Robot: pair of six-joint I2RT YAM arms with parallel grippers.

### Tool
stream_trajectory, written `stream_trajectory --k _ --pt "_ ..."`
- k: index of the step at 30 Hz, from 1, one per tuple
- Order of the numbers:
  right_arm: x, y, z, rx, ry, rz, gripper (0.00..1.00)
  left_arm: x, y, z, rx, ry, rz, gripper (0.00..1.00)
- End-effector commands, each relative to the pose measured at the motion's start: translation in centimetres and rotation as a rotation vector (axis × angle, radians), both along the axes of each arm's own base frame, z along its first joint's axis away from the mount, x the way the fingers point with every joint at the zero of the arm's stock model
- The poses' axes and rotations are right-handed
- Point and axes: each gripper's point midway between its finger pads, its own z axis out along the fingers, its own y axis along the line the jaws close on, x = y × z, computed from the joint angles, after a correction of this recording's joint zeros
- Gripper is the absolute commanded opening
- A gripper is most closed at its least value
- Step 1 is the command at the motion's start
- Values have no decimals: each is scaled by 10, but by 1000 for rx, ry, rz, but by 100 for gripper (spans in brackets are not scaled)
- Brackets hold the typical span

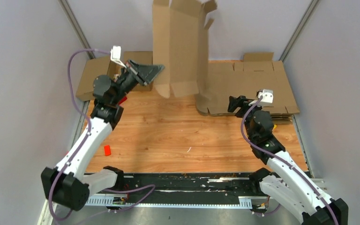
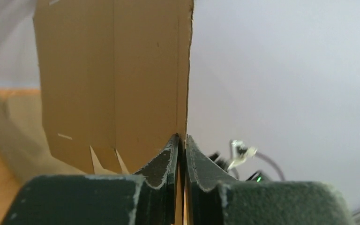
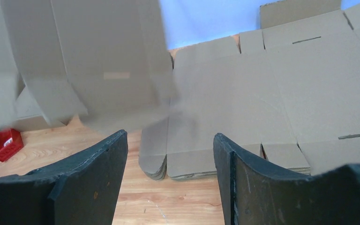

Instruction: Fold the paper box

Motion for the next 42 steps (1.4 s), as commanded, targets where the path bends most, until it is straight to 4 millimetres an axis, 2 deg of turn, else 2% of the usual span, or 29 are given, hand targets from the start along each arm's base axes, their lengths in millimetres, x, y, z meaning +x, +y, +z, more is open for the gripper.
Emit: stream_trajectory --k 1,4,6,10,13,16,19,23,27,32,38,41,42 --pt "7 15 6 11 -11 56 67 -20 23 -140 305 273 51 16" --pt "15 28 -5 -12 33 108 67 -44 59 -195 453 355 140 16" --pt "20 39 -13 -27 73 148 67 -58 89 -215 544 388 234 16" --pt "33 58 -32 -59 166 214 68 -79 142 -222 715 397 472 16" --pt "40 71 -47 -75 230 264 68 -90 164 -216 770 392 574 14" --pt "44 81 -61 -88 280 303 71 -99 166 -219 795 413 563 14" --pt "48 93 -76 -100 341 355 80 -107 163 -229 831 445 513 13" --pt "46 126 -102 -79 430 516 89 -117 158 -238 882 457 444 11" --pt "44 155 -122 -16 504 651 91 -126 142 -235 884 404 329 8" --pt "46 172 -143 39 558 715 99 -132 130 -232 874 334 262 8" --pt "56 197 -145 104 494 807 100 -138 125 -227 857 292 241 8" --pt "66 207 -149 104 499 818 95 -139 123 -225 850 279 232 8" --pt "68 208 -152 103 503 814 89 -140 122 -224 846 269 227 8"
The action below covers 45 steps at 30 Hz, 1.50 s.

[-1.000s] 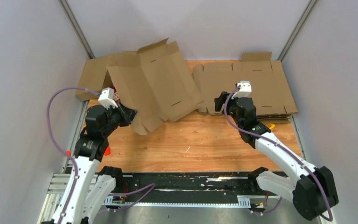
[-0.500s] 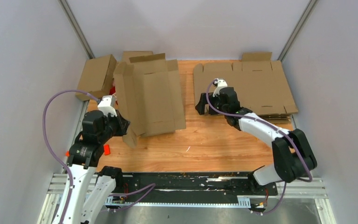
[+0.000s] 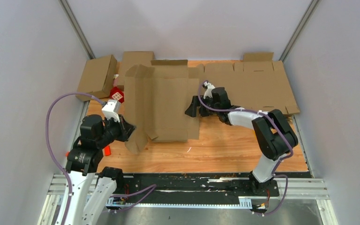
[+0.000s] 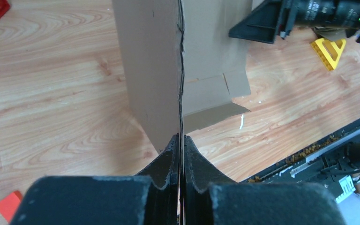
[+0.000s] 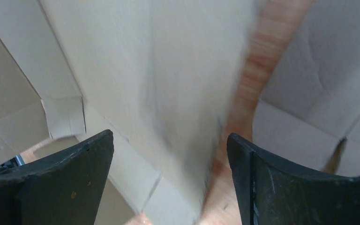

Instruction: Fold the paper box

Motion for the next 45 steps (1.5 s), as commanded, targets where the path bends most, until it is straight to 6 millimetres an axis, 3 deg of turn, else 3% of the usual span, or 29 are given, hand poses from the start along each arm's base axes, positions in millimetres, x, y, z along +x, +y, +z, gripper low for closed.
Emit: stream_trajectory --k 1,5,8,12,20,25,30,33,37,39,42,45 --pt "25 28 31 102 -91 36 84 -3 -8 12 -9 -59 -69 8" --pt "27 31 45 123 -120 39 57 -5 -11 14 -19 -72 -83 8" --pt "27 21 57 95 -175 10 37 -3 -11 16 -24 -83 -81 9" --pt "23 6 75 42 -242 -20 22 0 -16 17 -56 -100 -93 9" --pt "1 -47 113 -65 -385 -167 19 24 -30 28 -228 -149 -57 8" --pt "-8 -70 110 -92 -414 -257 16 35 -37 22 -281 -174 -44 8" --pt "-3 -85 108 -142 -405 -329 3 36 -41 7 -211 -158 -44 12" --pt "-1 -92 115 -151 -430 -371 0 36 -41 10 -194 -170 -50 24" --pt "-8 -84 133 -87 -509 -319 0 42 -37 24 -190 -208 -23 58" --pt "-15 -77 143 -45 -552 -275 0 50 -33 23 -189 -194 21 69" --pt "-21 -76 151 -26 -602 -258 0 62 -31 16 -165 -148 52 73" --pt "-28 -76 156 -10 -644 -246 0 74 -24 12 -113 -125 84 69"
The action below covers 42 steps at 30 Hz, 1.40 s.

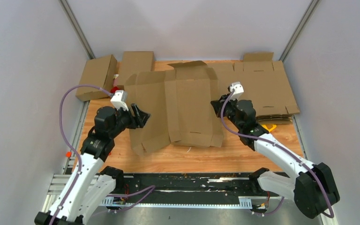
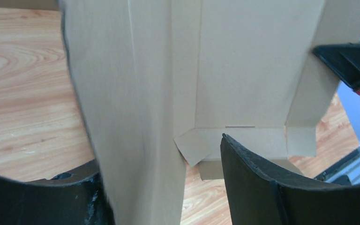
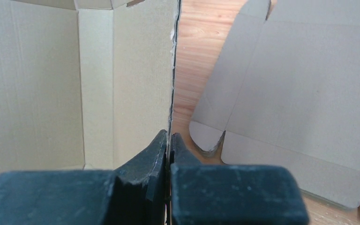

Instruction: Fold the paper box

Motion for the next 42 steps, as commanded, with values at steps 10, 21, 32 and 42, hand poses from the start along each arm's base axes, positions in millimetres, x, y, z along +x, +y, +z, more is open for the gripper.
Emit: stream_trajectory --k 10,21,32,42 --pt "-13 1 45 46 -201 31 0 6 31 57 31 -221 141 49" --pt "12 0 31 54 -75 -68 2 -4 14 102 -92 -400 57 0" --pt "19 10 14 -10 33 -36 46 -16 1 125 -207 -555 -18 0" --pt "19 13 -45 -81 159 -23 63 -32 -2 70 -194 -520 -62 0"
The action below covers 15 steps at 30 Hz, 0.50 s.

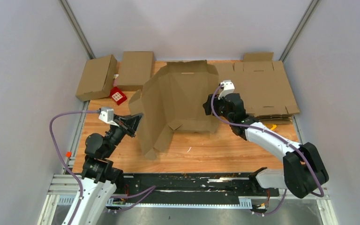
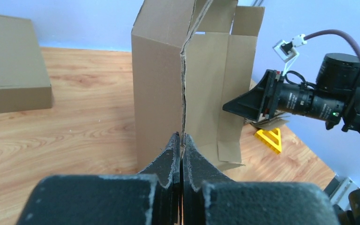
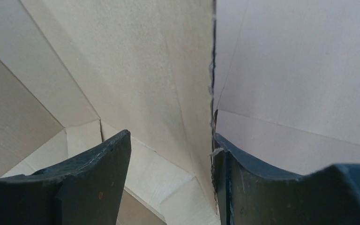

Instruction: Fold the paper box

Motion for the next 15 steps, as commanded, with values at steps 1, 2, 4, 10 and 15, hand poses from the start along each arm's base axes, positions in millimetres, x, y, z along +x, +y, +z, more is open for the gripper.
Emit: stream_trajectory --k 1,2,4,10,15 --pt "-1 5 -5 1 9 19 64 -13 -7 18 -6 -91 -59 0" --pt "-1 5 -8 6 15 18 64 -15 -8 18 2 -96 -69 0" --pt "-1 6 -8 18 14 18 61 -17 -9 20 6 -103 -78 0" --pt "-8 18 -13 99 31 57 59 -25 -19 30 -29 -121 -146 0" --pt "-11 31 -16 146 53 107 60 -26 -29 29 -44 -103 -200 0"
